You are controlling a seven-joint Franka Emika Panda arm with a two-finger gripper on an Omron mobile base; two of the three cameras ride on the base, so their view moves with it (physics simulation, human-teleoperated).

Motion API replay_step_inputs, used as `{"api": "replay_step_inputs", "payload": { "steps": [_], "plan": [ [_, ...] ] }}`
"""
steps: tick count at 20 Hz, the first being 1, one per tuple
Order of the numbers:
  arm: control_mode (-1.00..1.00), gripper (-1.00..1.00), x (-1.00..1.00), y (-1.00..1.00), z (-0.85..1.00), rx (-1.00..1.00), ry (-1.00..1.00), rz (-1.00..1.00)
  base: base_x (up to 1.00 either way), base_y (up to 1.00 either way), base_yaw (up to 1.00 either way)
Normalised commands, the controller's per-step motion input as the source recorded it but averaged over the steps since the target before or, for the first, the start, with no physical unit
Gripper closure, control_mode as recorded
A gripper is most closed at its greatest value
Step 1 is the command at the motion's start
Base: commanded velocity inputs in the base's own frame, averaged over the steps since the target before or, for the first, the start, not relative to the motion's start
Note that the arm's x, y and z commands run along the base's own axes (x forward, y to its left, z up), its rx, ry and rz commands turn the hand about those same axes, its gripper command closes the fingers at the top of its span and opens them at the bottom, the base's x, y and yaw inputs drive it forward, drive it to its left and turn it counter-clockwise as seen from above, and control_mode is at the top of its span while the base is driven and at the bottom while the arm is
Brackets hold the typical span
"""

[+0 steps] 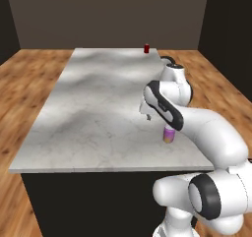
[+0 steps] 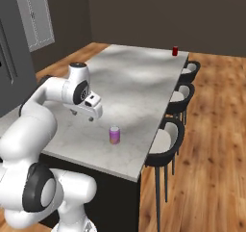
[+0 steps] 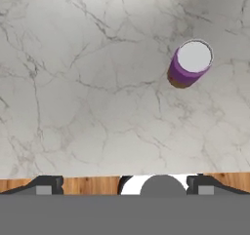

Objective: Four empty soda cans are scattered around the kitchen. Gather all the cans and cluster them next to the stove for recycling.

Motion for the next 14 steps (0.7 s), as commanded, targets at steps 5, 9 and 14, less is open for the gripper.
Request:
{"api": "replay_step_inputs", "payload": {
  "steps": [5, 9, 14],
  "plan": [
    [-1.00, -1.00, 0.10, -0.35, 0.00, -0.08, 0.07, 0.03, 0.00, 0.00, 0.00],
    [-1.00, -1.00, 0.05, -0.43, -0.04, -0.08, 0.04, 0.13, 0.00, 0.00, 0.00],
    [-1.00, -1.00, 0.03, -0.46, -0.15, 0.00, 0.00, 0.11, 0.00, 0.00, 0.00]
  ]
}}
